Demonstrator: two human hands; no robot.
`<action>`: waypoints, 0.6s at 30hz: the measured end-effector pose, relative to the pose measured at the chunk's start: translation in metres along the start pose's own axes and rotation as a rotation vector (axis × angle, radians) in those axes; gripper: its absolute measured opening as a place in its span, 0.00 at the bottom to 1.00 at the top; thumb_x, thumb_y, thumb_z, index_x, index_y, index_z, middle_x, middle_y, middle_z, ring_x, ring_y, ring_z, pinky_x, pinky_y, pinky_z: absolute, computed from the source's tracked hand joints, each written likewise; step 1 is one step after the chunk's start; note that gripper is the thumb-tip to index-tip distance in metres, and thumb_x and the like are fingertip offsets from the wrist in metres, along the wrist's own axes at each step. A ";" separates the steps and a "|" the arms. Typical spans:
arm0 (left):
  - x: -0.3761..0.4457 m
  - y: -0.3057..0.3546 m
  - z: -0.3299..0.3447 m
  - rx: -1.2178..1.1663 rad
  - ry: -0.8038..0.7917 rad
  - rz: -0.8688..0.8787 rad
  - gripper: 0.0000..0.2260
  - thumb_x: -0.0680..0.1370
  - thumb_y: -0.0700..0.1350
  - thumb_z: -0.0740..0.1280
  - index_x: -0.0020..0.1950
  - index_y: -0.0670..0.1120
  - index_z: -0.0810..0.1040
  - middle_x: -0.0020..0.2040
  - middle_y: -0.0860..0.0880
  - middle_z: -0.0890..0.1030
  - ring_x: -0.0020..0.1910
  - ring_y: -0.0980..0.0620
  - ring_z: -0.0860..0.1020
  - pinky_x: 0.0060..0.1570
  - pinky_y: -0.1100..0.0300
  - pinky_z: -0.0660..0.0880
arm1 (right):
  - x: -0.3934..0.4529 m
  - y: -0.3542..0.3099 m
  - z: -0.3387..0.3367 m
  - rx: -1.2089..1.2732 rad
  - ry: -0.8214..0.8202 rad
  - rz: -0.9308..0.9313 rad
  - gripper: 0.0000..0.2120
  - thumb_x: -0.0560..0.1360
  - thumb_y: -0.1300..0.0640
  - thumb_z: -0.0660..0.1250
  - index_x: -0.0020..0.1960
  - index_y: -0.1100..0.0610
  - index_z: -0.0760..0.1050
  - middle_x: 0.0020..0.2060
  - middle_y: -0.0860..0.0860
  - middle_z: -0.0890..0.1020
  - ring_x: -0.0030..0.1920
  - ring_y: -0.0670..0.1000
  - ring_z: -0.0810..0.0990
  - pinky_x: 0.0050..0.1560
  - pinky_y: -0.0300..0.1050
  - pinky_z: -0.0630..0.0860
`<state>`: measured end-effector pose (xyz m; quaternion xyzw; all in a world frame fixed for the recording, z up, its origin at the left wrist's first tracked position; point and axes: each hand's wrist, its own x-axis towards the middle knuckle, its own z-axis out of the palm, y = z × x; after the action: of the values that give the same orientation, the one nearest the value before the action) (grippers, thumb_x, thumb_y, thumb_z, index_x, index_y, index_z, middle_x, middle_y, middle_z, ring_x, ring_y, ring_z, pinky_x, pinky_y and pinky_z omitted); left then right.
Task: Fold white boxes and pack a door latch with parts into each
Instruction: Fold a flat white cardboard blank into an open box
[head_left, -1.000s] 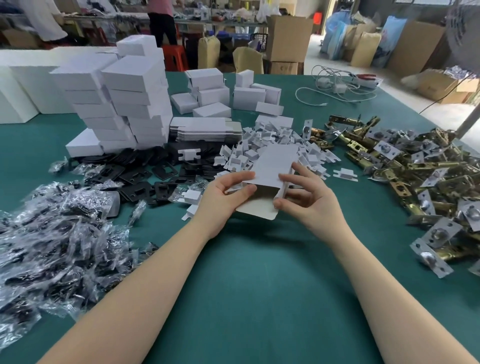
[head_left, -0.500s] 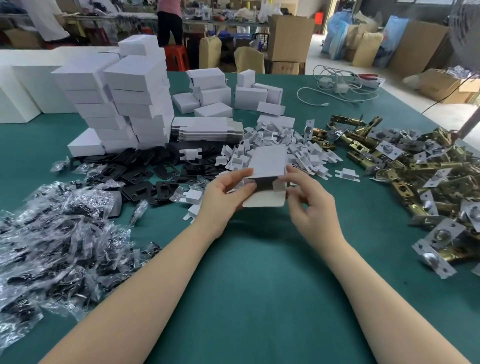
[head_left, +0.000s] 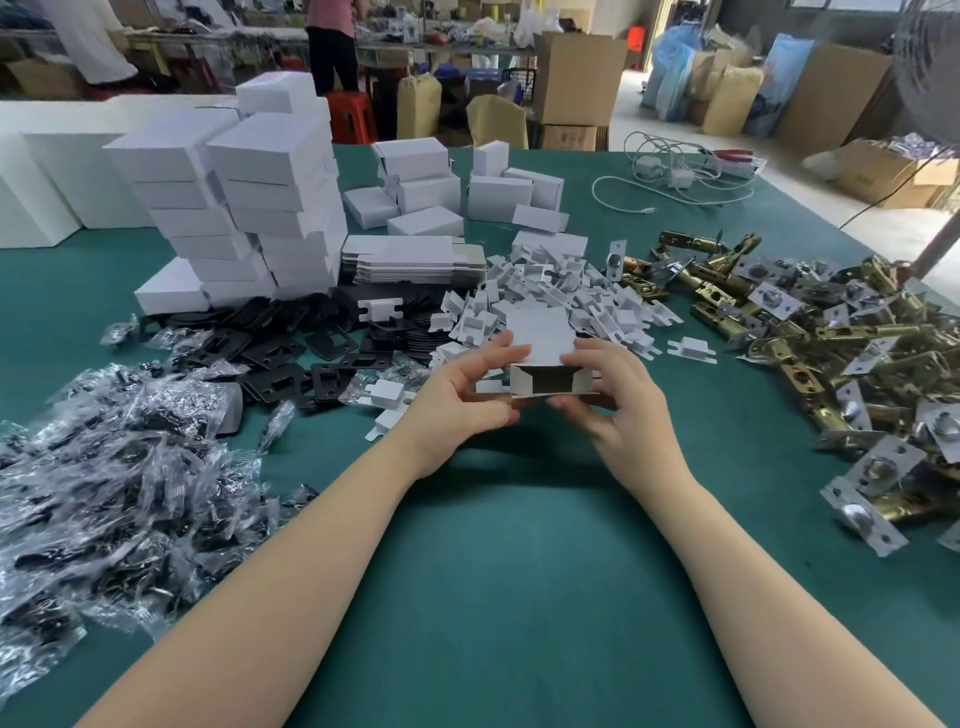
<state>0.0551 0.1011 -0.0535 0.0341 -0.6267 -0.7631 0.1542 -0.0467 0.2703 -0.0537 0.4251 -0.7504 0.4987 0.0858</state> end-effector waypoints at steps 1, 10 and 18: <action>0.000 0.000 0.001 0.021 -0.003 0.014 0.23 0.68 0.34 0.70 0.54 0.59 0.84 0.69 0.64 0.71 0.56 0.57 0.81 0.47 0.65 0.77 | 0.000 0.000 0.000 0.015 0.011 -0.001 0.14 0.72 0.57 0.74 0.57 0.54 0.78 0.61 0.50 0.75 0.61 0.31 0.69 0.56 0.27 0.69; -0.002 0.004 0.006 0.038 0.064 0.052 0.18 0.71 0.39 0.74 0.51 0.62 0.83 0.70 0.59 0.72 0.54 0.58 0.81 0.45 0.60 0.79 | 0.000 -0.008 -0.002 0.232 0.037 0.071 0.21 0.69 0.60 0.77 0.50 0.40 0.71 0.57 0.37 0.77 0.49 0.40 0.83 0.48 0.34 0.77; -0.004 0.005 0.008 0.020 0.094 0.088 0.18 0.72 0.32 0.73 0.45 0.58 0.82 0.68 0.58 0.75 0.53 0.52 0.81 0.44 0.59 0.79 | -0.001 -0.001 0.001 0.143 0.058 -0.103 0.07 0.71 0.65 0.75 0.46 0.56 0.81 0.49 0.39 0.79 0.68 0.49 0.74 0.57 0.38 0.77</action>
<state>0.0577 0.1095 -0.0479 0.0436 -0.6272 -0.7469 0.2164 -0.0450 0.2702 -0.0538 0.4536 -0.6872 0.5581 0.1024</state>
